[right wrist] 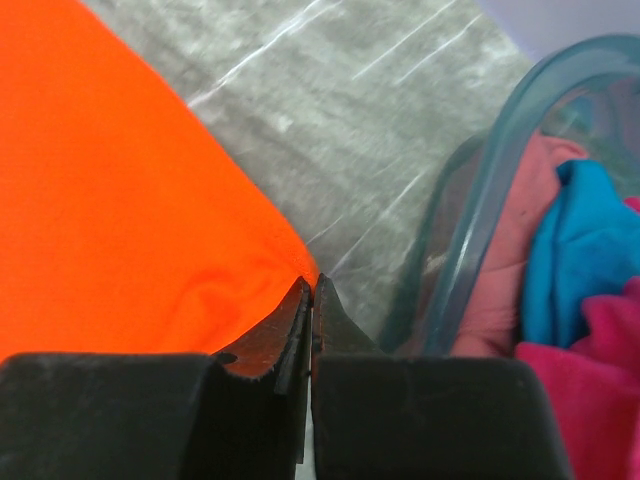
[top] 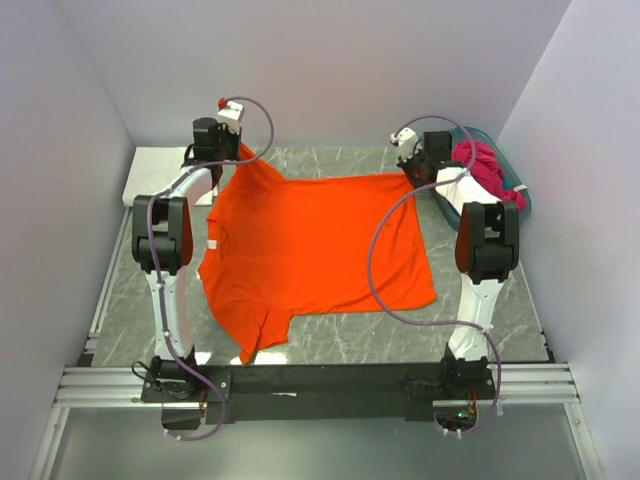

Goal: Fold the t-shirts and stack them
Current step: Fold the tshirt

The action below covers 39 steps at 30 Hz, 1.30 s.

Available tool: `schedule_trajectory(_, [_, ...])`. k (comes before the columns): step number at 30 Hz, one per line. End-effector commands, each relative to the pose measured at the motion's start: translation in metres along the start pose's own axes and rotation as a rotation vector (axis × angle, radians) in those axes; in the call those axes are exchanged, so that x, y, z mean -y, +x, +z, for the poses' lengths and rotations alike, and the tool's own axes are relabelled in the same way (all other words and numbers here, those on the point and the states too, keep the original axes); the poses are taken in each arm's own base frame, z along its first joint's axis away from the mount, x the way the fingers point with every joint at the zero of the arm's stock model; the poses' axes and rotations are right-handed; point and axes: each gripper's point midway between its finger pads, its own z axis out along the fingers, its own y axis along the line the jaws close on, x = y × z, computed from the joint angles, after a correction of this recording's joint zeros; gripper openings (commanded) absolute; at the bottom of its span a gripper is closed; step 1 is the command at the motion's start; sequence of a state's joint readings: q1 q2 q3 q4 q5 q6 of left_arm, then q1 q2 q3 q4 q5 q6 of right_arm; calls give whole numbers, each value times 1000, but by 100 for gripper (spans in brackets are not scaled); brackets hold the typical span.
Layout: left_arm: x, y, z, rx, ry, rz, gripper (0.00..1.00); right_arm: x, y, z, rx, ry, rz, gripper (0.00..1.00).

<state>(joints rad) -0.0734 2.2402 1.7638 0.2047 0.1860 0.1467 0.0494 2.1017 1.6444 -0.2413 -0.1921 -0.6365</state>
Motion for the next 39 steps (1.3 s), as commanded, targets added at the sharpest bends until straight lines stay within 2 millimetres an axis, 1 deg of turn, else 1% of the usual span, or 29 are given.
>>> schedule_trajectory(1, [2,-51,-25,109,25,47,0,12,-26,-31,80,28,-3,0])
schedule_trajectory(2, [3,-54,-28,115,27,49,0,14,-29,-35,90,33,-5,0])
schedule_trajectory(6, [4,-68,-47,160,21,61,0,13,-26,-43,90,21,0,0])
schedule_trajectory(7, [6,-68,-55,160,23,61,0,11,-23,-43,84,17,1,0])
schedule_trajectory(9, [9,-70,-63,173,26,56,0,9,-24,-47,93,10,-8,0])
schedule_trajectory(10, [11,-71,-70,178,30,58,0,7,-20,-47,88,4,-7,0])
schedule_trajectory(13, [15,-67,-80,175,40,48,0,4,-18,-49,85,0,-1,0])
schedule_trajectory(19, [24,-51,-94,148,61,38,0,6,-12,-46,64,4,24,0])
schedule_trajectory(21, [26,-52,-99,152,68,39,0,7,-11,-45,57,7,27,0])
schedule_trajectory(22, [27,-49,-101,148,72,35,0,7,-9,-44,50,7,27,0])
schedule_trajectory(25, [29,-50,-106,154,77,33,0,8,-7,-42,43,8,29,0])
schedule_trajectory(27, [29,-54,-110,165,76,34,0,8,-8,-41,43,8,28,0])
schedule_trajectory(28, [30,-53,-111,162,76,31,0,7,-7,-41,43,6,26,0])
schedule_trajectory(33, [32,-56,-120,173,81,33,0,5,-1,-39,31,1,29,0])
schedule_trajectory(39, [35,-52,-130,169,85,32,0,9,1,-39,21,18,34,0])
